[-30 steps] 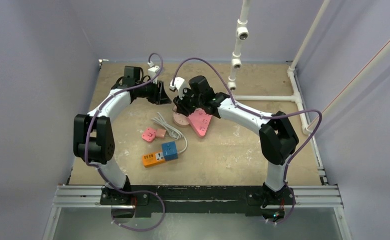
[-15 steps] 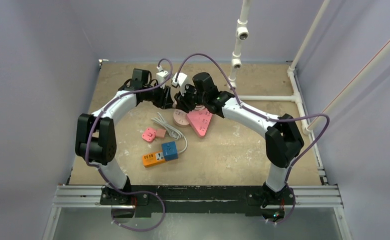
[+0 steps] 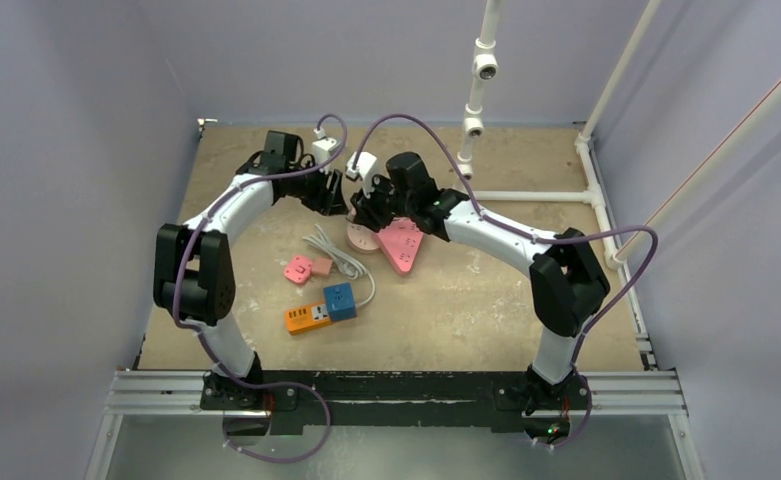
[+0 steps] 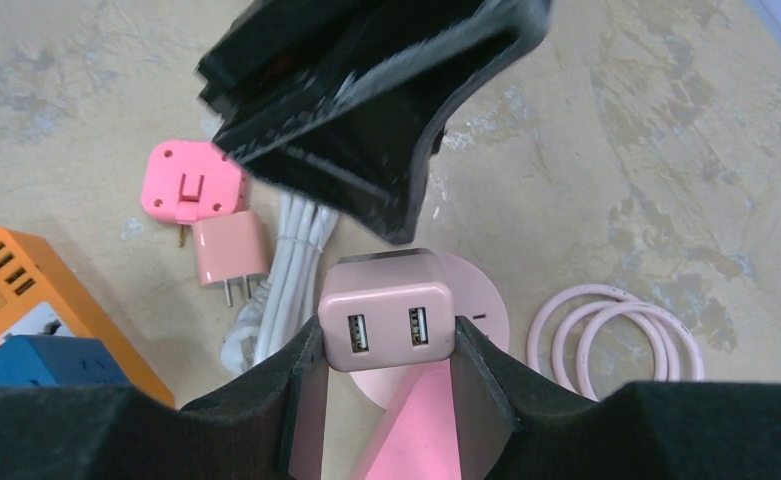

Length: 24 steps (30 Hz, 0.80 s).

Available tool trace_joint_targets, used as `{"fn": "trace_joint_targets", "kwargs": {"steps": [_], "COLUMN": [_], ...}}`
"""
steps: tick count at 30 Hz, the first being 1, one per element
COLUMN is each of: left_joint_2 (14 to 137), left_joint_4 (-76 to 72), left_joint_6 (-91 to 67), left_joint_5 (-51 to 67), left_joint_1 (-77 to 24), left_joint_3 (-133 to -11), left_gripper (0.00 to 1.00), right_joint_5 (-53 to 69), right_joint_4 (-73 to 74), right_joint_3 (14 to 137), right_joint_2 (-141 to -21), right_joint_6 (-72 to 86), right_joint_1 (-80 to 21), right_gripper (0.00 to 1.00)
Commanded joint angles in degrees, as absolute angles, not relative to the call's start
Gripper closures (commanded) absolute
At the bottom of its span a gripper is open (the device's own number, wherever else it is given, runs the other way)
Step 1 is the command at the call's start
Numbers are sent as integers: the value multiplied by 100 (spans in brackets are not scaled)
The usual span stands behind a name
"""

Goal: Insert the plug

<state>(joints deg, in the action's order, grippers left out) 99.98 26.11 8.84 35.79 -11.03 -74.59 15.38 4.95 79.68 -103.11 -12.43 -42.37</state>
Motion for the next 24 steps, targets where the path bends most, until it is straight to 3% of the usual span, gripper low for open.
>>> {"fn": "trace_joint_targets", "kwargs": {"steps": [1,5,11,24], "left_joint_2": [10478,10718,10904,11185], "left_joint_4": [2969,2834,2815,2613], "left_joint_6": [1172,944,873,965], "left_joint_5": [3492,3761,4001,3918], "left_joint_1": [-954,-996,-1001,-1099], "left_joint_3": [-8138,-8227,-8243,-8139], "left_gripper": [50,54,71,68], "right_joint_5": [1290,1131,1013,871], "right_joint_4": [644,818,994,1083], "right_joint_3": [8116,8169,8294,8652], "right_joint_2": [-10459,-10611,-10804,-11043], "right_joint_6": [-1291,-1295,-1391,-1415], "right_joint_1": [-4270,-4271,-4269,-4271], "right_gripper": [100,100,100,100]}}
